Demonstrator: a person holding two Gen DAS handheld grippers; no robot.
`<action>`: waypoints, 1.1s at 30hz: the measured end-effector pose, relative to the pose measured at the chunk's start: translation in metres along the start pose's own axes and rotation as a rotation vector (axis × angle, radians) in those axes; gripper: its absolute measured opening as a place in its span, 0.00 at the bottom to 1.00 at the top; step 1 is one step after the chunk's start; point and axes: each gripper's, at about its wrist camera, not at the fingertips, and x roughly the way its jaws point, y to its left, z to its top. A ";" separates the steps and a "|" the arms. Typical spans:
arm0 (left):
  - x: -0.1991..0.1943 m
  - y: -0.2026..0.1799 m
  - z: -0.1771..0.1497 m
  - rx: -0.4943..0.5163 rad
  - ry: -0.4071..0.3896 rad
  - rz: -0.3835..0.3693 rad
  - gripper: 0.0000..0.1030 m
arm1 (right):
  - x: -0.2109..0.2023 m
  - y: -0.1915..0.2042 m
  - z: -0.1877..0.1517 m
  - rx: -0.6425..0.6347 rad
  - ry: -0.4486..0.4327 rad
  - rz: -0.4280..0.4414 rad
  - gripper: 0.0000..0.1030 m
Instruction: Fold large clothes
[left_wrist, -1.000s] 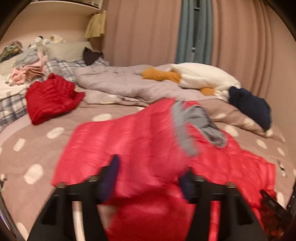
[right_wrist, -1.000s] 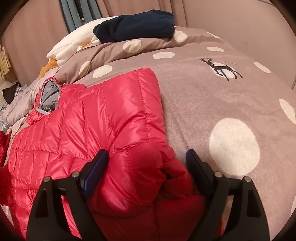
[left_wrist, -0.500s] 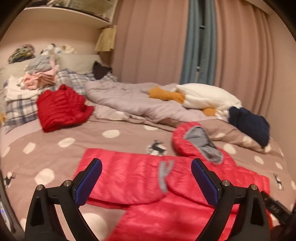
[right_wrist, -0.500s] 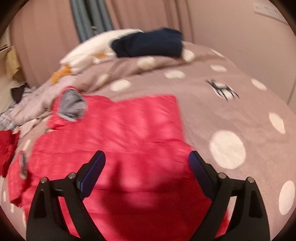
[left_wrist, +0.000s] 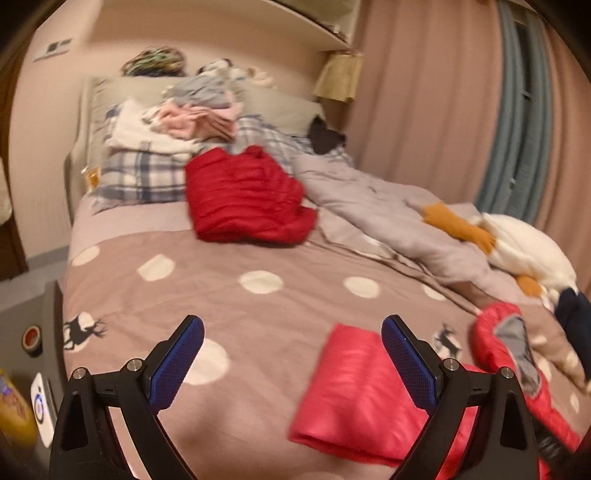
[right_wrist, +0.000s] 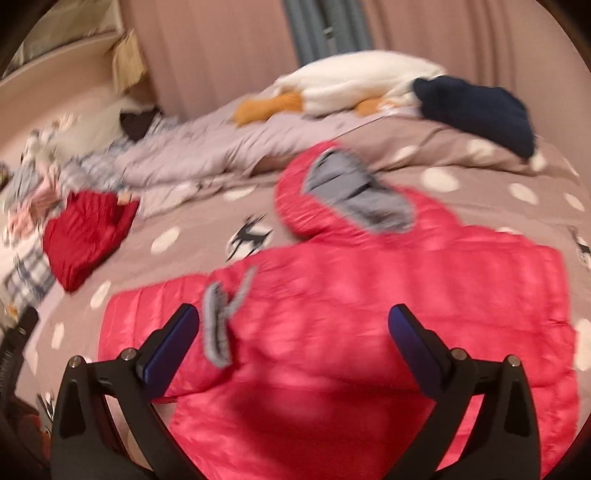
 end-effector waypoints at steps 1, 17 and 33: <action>0.004 0.005 0.000 -0.012 -0.007 0.011 0.93 | 0.010 0.008 -0.003 0.008 0.024 0.014 1.00; 0.012 0.003 -0.006 0.047 0.064 -0.127 0.93 | -0.011 0.034 0.005 -0.139 -0.131 -0.074 0.15; 0.002 -0.042 -0.026 0.176 0.096 -0.262 0.93 | -0.089 -0.192 0.008 0.130 -0.151 -0.414 0.21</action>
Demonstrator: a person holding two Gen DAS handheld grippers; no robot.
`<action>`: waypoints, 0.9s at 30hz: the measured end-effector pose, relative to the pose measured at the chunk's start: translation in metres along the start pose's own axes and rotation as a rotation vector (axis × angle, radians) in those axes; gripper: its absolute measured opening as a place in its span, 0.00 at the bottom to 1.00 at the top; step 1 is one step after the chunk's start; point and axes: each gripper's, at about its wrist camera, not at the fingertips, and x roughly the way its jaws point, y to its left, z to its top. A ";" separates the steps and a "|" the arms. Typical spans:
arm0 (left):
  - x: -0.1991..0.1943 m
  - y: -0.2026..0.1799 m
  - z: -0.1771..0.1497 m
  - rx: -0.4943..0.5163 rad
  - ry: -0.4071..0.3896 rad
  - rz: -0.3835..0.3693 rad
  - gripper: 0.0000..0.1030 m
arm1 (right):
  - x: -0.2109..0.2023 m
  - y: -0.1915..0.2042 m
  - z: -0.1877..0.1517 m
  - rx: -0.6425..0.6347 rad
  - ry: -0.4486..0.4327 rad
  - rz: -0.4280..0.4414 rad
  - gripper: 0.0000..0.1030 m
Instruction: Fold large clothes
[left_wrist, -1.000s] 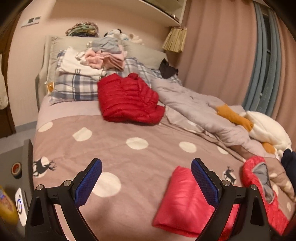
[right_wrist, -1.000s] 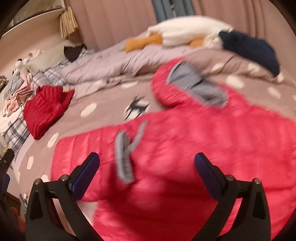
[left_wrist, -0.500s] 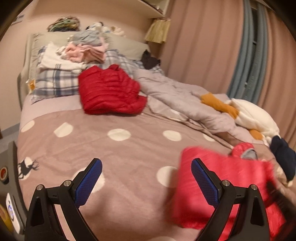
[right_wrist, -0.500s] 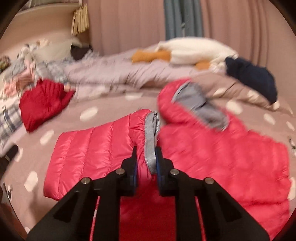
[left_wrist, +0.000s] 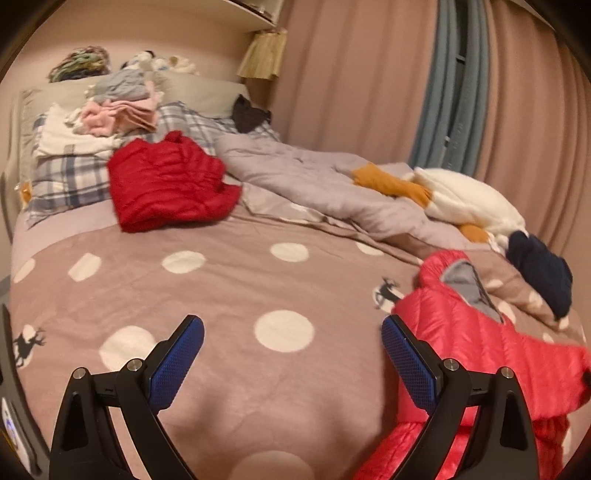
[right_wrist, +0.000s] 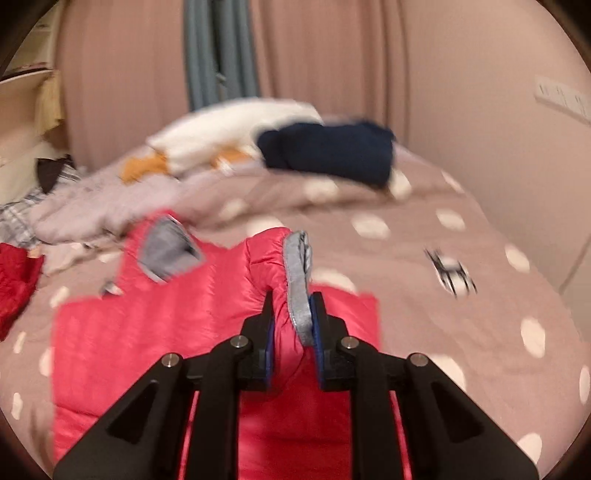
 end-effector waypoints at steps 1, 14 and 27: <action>0.003 -0.006 -0.002 0.015 0.014 -0.018 0.93 | 0.011 -0.007 -0.010 -0.004 0.039 -0.014 0.24; 0.011 -0.058 -0.016 0.123 0.083 -0.249 0.63 | -0.006 -0.010 -0.011 0.005 -0.019 -0.020 0.62; 0.064 -0.095 -0.061 0.271 0.255 -0.261 0.33 | 0.052 0.008 -0.048 -0.137 0.075 0.007 0.26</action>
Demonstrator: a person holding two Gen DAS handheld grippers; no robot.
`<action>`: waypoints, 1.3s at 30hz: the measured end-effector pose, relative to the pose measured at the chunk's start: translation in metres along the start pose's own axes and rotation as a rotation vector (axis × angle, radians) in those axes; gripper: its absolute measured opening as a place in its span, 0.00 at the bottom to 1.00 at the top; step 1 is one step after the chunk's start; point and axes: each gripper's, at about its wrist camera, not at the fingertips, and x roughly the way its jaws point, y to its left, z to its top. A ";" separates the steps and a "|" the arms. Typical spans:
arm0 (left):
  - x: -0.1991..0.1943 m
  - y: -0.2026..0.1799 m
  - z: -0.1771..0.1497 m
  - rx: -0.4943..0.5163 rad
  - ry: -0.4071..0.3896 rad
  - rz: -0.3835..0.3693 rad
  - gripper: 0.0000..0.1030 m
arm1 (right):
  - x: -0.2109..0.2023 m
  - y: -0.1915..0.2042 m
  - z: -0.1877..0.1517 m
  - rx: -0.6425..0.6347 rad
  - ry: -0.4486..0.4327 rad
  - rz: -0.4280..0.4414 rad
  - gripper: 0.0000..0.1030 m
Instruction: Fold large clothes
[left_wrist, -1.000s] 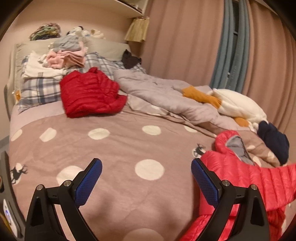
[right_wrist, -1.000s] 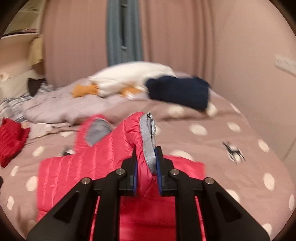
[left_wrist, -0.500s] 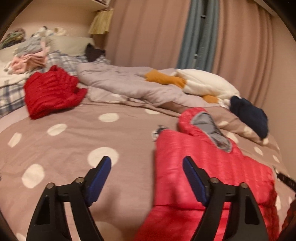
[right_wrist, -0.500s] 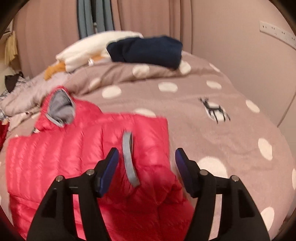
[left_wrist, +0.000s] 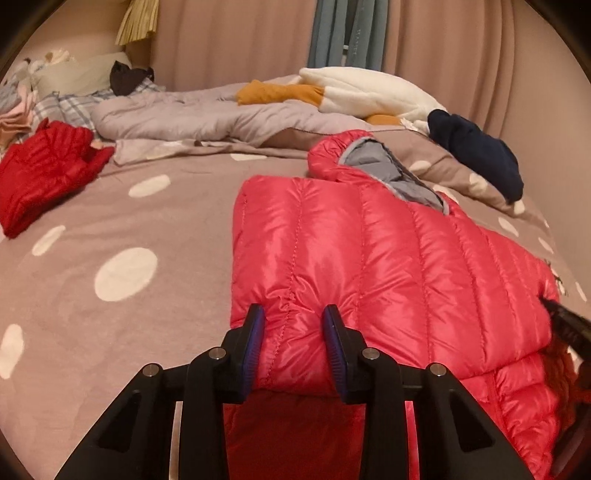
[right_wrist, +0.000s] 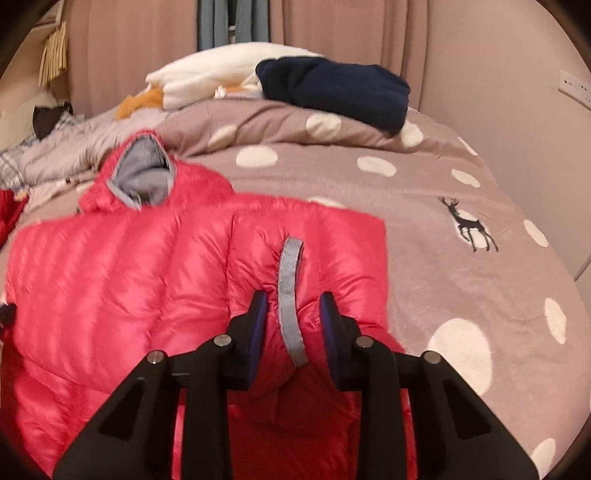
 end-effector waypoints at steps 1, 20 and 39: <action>0.003 0.000 -0.002 -0.001 0.008 -0.004 0.33 | 0.003 0.000 -0.001 0.002 0.006 -0.002 0.27; 0.013 -0.002 -0.008 -0.004 0.022 0.003 0.35 | 0.011 0.012 -0.009 -0.056 0.002 -0.082 0.31; -0.062 0.010 -0.011 0.007 -0.057 0.176 0.40 | 0.008 0.025 -0.015 -0.108 -0.039 -0.199 0.41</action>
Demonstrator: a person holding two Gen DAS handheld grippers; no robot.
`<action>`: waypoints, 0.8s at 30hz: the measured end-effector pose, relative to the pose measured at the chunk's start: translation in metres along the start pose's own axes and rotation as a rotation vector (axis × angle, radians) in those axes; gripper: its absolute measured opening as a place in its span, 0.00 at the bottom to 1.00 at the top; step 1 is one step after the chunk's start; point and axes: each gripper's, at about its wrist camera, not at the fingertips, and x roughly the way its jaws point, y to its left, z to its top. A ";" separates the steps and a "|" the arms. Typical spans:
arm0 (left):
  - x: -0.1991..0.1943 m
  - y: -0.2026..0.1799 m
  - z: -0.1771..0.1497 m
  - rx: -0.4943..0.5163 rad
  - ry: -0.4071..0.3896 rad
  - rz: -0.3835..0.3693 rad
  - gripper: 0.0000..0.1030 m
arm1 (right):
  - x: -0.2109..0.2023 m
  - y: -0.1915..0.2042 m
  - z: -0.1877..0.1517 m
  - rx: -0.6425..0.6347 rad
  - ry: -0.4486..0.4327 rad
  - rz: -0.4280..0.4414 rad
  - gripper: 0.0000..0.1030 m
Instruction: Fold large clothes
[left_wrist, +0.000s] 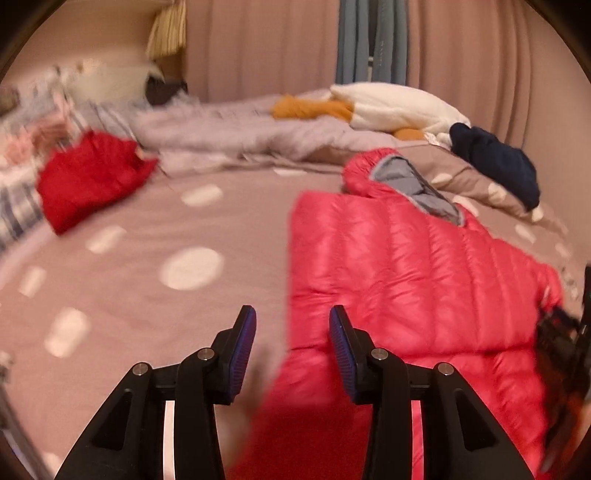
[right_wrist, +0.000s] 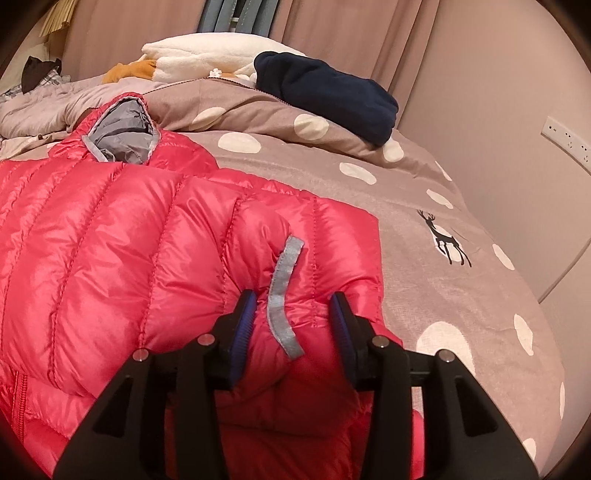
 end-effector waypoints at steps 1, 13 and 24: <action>-0.007 0.004 -0.003 -0.003 0.008 0.028 0.40 | 0.000 -0.001 0.000 0.005 0.000 0.005 0.41; -0.103 0.008 0.022 0.036 -0.085 0.029 0.41 | -0.083 -0.039 0.002 0.116 -0.069 0.171 0.47; -0.129 0.002 0.054 0.033 -0.208 0.009 0.94 | -0.172 -0.092 0.062 0.153 -0.150 0.315 0.85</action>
